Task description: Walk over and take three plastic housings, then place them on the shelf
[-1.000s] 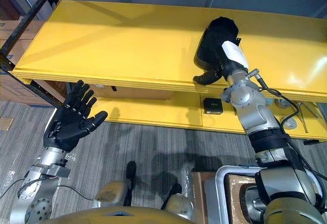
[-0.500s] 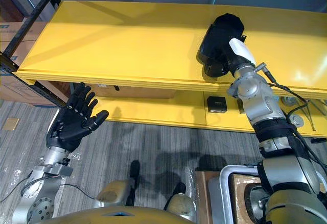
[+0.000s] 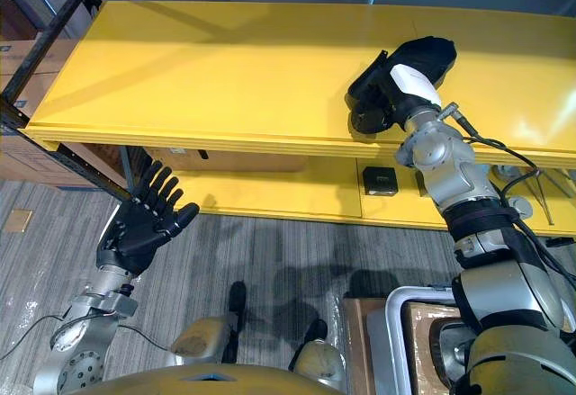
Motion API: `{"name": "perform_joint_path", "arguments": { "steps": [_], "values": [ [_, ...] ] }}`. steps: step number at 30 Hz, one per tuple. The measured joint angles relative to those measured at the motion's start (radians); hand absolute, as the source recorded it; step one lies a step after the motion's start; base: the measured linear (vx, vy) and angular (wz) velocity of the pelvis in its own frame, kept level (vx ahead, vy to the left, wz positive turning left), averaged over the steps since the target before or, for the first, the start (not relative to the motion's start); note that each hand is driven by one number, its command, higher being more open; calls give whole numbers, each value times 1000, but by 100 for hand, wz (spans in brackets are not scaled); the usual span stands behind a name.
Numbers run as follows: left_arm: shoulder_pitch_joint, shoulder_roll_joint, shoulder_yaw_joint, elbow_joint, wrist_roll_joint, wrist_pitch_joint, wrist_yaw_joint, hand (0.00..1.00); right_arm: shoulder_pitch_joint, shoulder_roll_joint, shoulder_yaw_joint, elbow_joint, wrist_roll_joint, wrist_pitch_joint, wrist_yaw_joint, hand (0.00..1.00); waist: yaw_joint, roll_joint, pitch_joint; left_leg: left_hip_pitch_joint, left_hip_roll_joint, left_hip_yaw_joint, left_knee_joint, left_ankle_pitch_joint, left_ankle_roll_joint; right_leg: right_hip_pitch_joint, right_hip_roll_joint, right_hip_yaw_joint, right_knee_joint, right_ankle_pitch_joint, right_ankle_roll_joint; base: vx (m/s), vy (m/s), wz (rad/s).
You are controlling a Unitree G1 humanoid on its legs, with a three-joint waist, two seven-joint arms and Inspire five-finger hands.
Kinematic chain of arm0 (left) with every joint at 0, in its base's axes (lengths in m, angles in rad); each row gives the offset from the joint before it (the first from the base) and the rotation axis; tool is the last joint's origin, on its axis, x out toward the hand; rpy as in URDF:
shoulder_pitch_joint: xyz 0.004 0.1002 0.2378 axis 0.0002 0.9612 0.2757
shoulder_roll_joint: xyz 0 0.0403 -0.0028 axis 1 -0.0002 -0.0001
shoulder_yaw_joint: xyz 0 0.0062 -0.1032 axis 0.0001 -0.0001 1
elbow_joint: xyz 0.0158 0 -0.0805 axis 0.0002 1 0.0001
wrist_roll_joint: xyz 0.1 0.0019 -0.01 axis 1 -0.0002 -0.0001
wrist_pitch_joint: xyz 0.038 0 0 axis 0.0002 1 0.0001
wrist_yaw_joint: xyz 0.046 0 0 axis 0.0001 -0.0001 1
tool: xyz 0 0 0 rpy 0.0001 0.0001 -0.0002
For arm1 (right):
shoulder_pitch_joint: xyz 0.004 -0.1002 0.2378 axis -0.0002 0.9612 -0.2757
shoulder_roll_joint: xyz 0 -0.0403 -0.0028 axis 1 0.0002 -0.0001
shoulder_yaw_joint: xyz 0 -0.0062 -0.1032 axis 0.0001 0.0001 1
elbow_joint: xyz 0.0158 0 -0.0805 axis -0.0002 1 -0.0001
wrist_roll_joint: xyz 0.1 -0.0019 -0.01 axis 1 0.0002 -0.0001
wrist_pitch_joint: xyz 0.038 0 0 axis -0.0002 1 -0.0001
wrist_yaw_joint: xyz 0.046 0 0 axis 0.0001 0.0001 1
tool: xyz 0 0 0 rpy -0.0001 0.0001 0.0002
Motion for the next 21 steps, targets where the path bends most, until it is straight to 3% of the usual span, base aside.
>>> {"name": "perform_joint_path", "arguments": {
  "steps": [8,10,14,21],
  "values": [
    [0,34,-11,6,-18,-1,-4,100,-23,-70,95,7,-203,-183,-140,0,6,-3,5,-10,9,-3,1,3,1,-5,14,-6,-5,-1,-5,34,-51,1],
    [-4,36,-15,6,-42,-5,-18,100,-52,-97,117,13,-275,-252,-225,0,8,-1,29,-13,9,-8,1,3,1,-6,16,-8,-5,-1,-5,13,-32,2],
    [-4,44,-17,6,-43,-6,-40,100,-70,-98,116,13,-314,-302,-329,0,7,-3,47,-31,9,-14,1,3,-1,-22,16,-15,-4,-2,-5,15,-20,6],
    [-4,73,-18,6,-71,-7,-48,100,-69,-98,116,13,-349,-319,-362,0,25,-3,49,-41,5,-16,2,7,0,-29,13,-18,-4,-4,-8,37,-22,3]
  ]
}}
